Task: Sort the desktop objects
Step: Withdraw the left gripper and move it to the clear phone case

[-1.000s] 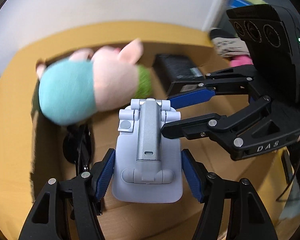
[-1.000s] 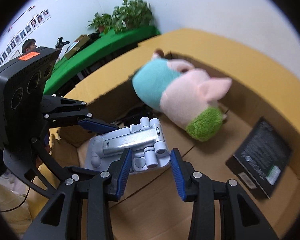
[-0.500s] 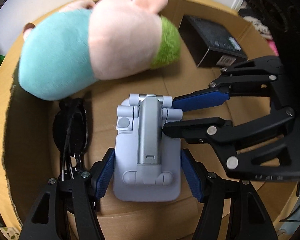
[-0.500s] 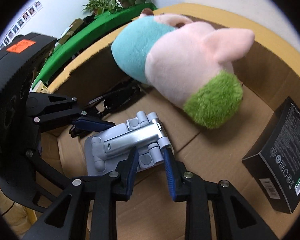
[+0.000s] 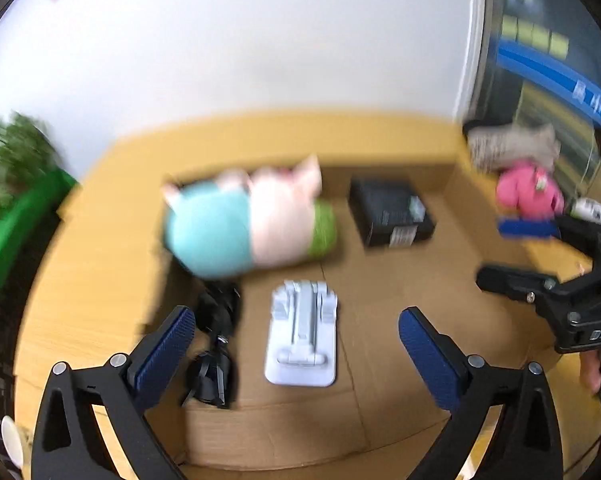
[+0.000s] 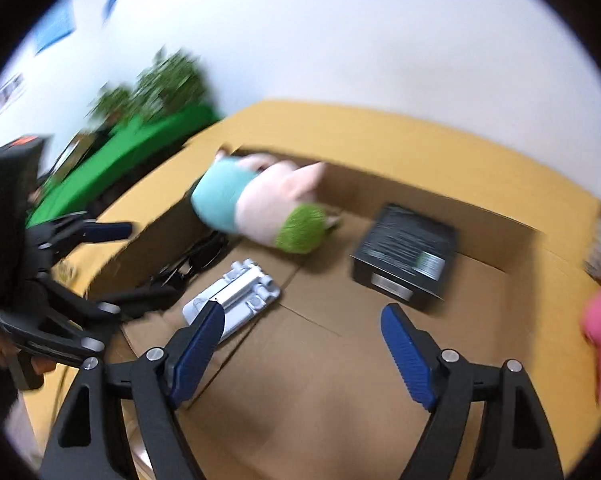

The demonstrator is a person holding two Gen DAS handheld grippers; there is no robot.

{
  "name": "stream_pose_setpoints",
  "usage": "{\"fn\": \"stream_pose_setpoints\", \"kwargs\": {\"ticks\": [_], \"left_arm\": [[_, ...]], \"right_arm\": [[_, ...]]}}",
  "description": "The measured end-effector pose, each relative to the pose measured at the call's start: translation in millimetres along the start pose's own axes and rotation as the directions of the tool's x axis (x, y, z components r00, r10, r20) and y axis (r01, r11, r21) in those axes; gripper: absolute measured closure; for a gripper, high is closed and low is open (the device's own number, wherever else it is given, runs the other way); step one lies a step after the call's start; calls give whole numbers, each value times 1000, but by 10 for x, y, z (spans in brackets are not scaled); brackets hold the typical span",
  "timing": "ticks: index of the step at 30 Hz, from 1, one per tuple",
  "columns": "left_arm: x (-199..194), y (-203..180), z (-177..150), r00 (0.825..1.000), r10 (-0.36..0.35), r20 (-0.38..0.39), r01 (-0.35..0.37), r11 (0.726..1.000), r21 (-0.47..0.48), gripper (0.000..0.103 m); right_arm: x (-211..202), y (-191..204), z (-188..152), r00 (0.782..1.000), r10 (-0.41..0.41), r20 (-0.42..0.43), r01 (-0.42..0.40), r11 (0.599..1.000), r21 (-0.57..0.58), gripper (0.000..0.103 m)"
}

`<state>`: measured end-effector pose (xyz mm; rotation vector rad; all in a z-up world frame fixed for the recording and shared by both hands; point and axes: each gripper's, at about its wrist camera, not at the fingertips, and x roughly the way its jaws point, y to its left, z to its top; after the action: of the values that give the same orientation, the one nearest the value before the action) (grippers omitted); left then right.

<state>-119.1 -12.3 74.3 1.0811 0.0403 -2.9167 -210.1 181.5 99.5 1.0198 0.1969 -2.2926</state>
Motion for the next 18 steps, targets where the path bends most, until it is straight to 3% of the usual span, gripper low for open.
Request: {"fn": "stream_pose_setpoints", "kwargs": {"ticks": [3,6,10,16,17,18], "left_arm": [[-347,17,-48,991,12,133,-6,999,-48,0],[-582,22,-160,979,35,203,-17,996,-91,0],[-722,-18,-269,973,3,230,19,996,-92,0],[-813,36,-413,975,-69,214,99,986,-136,0],[-830,40,-430,974,-79,215,109,985,-132,2],[-847,40,-448,972,-88,216,118,985,-127,5]], "right_arm": [[-301,18,-154,992,-108,67,102,991,89,22],[-462,75,-272,976,-183,116,167,977,131,22],[-656,202,-407,964,-236,122,222,968,118,22],[-843,407,-483,957,-234,173,224,972,77,22],[-876,430,-494,958,-223,182,213,974,70,25],[-899,448,-503,959,-213,186,204,977,65,38]]}}
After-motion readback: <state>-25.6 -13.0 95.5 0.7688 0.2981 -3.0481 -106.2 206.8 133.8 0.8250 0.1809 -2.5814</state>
